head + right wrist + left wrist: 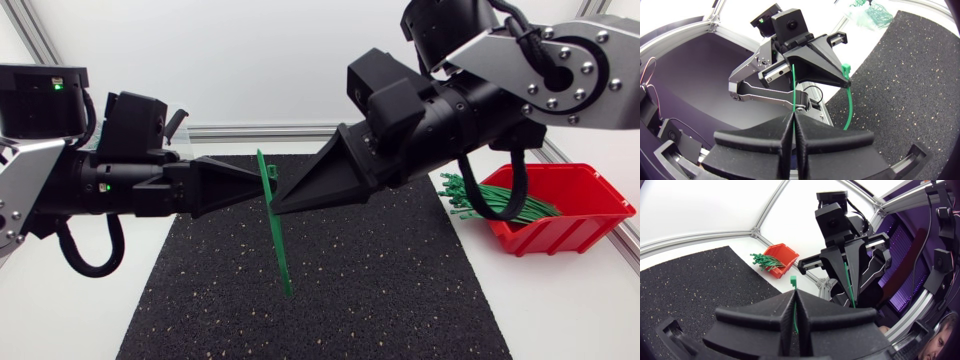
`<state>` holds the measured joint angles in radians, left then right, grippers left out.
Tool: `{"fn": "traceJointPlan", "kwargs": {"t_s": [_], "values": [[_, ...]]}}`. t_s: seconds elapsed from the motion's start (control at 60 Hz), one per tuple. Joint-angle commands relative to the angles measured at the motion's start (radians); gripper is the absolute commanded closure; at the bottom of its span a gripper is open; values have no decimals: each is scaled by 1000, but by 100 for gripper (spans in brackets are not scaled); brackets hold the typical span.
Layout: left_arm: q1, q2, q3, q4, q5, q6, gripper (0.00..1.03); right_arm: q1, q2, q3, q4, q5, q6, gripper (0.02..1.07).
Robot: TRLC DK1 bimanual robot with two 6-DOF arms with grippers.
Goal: Take a green cable tie from the red box, thread the tail through the head to close it, then place it in the transparent bin on the left.
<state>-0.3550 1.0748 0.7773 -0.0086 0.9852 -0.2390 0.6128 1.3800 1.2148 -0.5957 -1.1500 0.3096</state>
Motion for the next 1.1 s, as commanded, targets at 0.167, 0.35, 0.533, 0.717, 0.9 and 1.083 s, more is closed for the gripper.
{"fn": "traceJointPlan", "kwargs": {"t_s": [0.167, 0.35, 0.533, 0.717, 0.9, 1.083], "values": [[-2, -22, -33, 19, -11, -14, 100, -35, 8, 6, 4, -30, 94, 101], [1, -27, -42, 30, -31, -13, 100, -39, 14, -3, 5, -47, 125, 101], [7, -27, -50, 45, -39, -14, 100, -64, 16, -1, 5, -70, 146, 101], [-6, -29, -53, 55, -57, -11, 100, -88, 39, -15, 4, -136, 201, 101], [-25, -49, -59, 56, -80, -10, 100, -93, 48, -51, 7, -175, 270, 101], [-64, -90, -67, 58, -120, -8, 100, -91, 67, -69, 5, -200, 309, 101]]}}
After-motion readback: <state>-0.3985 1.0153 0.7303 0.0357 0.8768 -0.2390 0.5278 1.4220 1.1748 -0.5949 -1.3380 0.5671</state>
